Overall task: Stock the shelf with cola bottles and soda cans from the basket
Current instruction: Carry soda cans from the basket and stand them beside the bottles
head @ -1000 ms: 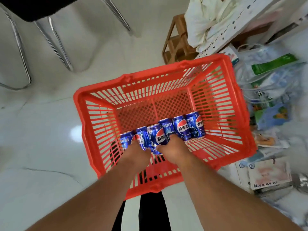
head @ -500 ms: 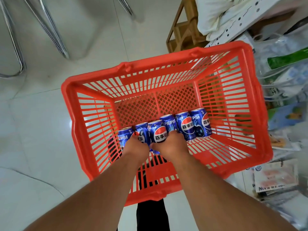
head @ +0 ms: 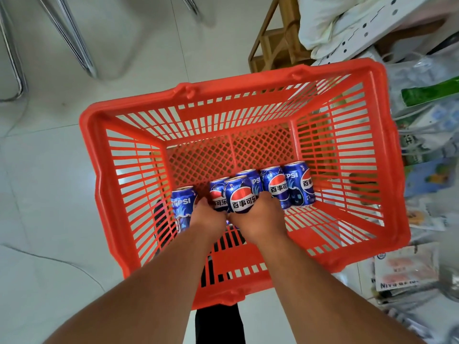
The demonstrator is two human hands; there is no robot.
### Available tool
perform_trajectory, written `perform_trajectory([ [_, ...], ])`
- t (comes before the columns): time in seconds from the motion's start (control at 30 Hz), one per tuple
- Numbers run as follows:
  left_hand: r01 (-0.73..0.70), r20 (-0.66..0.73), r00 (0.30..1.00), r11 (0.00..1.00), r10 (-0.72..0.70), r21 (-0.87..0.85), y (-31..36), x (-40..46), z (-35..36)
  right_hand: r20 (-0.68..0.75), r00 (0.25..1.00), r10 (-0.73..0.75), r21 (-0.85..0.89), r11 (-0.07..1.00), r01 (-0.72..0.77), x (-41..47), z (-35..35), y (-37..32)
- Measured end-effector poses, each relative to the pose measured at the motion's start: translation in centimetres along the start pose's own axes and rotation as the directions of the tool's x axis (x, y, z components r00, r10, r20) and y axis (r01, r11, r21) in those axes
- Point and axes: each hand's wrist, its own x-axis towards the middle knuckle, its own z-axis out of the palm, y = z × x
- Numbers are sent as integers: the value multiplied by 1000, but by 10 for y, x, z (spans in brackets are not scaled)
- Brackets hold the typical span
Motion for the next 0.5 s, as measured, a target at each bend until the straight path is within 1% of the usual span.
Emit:
perform_trajectory([
  [0.07, -5, 35, 999, 999, 4, 33, 0, 1, 2, 28, 1000, -11, -33, 999, 12, 3, -1, 3],
  [0.13, -5, 42, 999, 1000, 3, 30, 0, 2, 3, 46, 999, -4, -29, 1000, 5, 3, -6, 5],
  [0.2, 5, 22, 1000, 1000, -5, 8, -1, 4, 4, 75, 997, 2, 16, 1000, -3, 3, -13, 5],
  [0.3, 53, -14, 998, 999, -53, -4, 2, 7, 10, 120, 993, 19, 83, 996, -29, 4, -22, 6],
  [0.43, 62, -1, 998, 998, -62, 4, 8, 5, 15, 140, 990, 5, 88, 996, -17, 4, -34, 10],
  [0.5, 55, 10, 998, 998, -55, -33, 10, 1, 13, 137, 991, 10, 121, 992, -27, 1, -41, 9],
])
